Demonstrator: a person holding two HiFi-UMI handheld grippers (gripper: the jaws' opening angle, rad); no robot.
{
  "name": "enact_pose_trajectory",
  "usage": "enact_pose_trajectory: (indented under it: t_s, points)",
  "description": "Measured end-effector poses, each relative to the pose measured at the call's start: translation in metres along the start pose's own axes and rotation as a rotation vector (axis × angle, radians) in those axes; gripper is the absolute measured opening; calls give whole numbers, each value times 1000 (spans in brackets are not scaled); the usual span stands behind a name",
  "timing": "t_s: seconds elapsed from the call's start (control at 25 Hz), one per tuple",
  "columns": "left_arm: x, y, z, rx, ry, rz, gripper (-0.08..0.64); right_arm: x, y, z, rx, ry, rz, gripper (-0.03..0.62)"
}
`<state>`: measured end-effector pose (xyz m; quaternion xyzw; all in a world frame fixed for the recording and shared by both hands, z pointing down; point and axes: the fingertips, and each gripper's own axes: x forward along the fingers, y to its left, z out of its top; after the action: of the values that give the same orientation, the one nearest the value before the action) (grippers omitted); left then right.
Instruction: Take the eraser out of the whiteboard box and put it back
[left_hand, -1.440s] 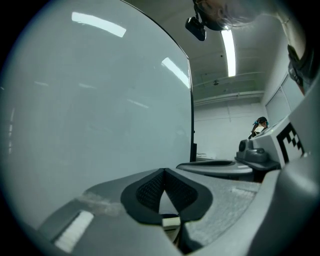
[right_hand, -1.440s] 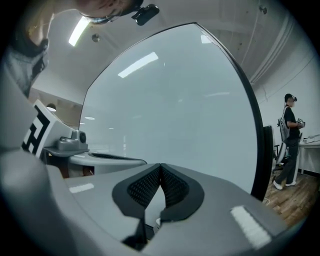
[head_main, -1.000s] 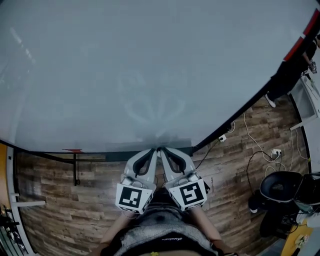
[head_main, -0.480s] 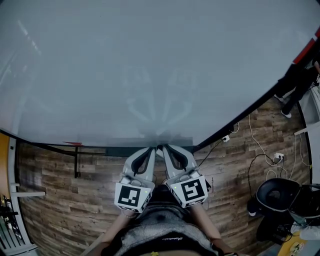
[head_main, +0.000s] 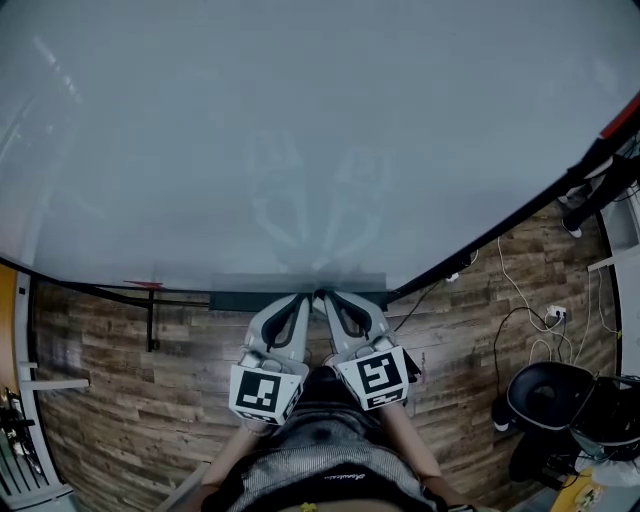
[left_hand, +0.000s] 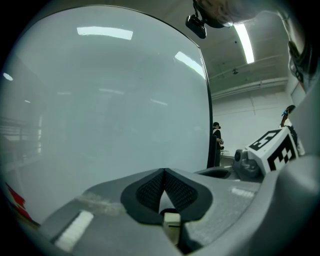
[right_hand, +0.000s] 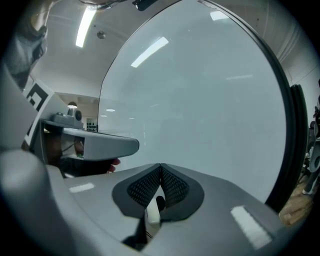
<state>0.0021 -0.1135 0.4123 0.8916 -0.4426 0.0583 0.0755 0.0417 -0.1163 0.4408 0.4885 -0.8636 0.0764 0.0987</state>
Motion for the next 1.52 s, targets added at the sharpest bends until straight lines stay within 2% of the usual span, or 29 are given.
enact_pose_trajectory:
  t_s: [0.68, 0.76, 0.88, 1.04, 1.16, 1.24, 1.32, 1.4, 1.52]
  points:
    - [1, 9, -16, -31, 64, -12, 0, 5, -6, -55, 3, 155, 3, 5]
    - [1, 7, -17, -48, 70, -13, 0, 3, -6, -59, 1, 166, 2, 5]
    - [-1, 6, -19, -17, 65, -28, 0, 2, -5, -63, 0, 177, 3, 3]
    - [-5, 6, -20, -43, 66, -21, 0, 3, -2, -67, -4, 192, 5, 3]
    - [-8, 7, -22, -29, 64, -18, 0, 4, -1, -69, -15, 187, 8, 5]
    - [-10, 7, -22, -54, 65, -6, 0, 3, 0, -68, -41, 181, 14, 6]
    - [-14, 8, -22, -72, 65, 4, 0, 3, 2, -66, -84, 184, 29, 66]
    - [-17, 11, -24, -45, 59, 2, 0, 5, 4, -66, -129, 197, 44, 118]
    - [-21, 15, -24, -49, 57, 20, 0, 9, 3, -71, -157, 229, 70, 183]
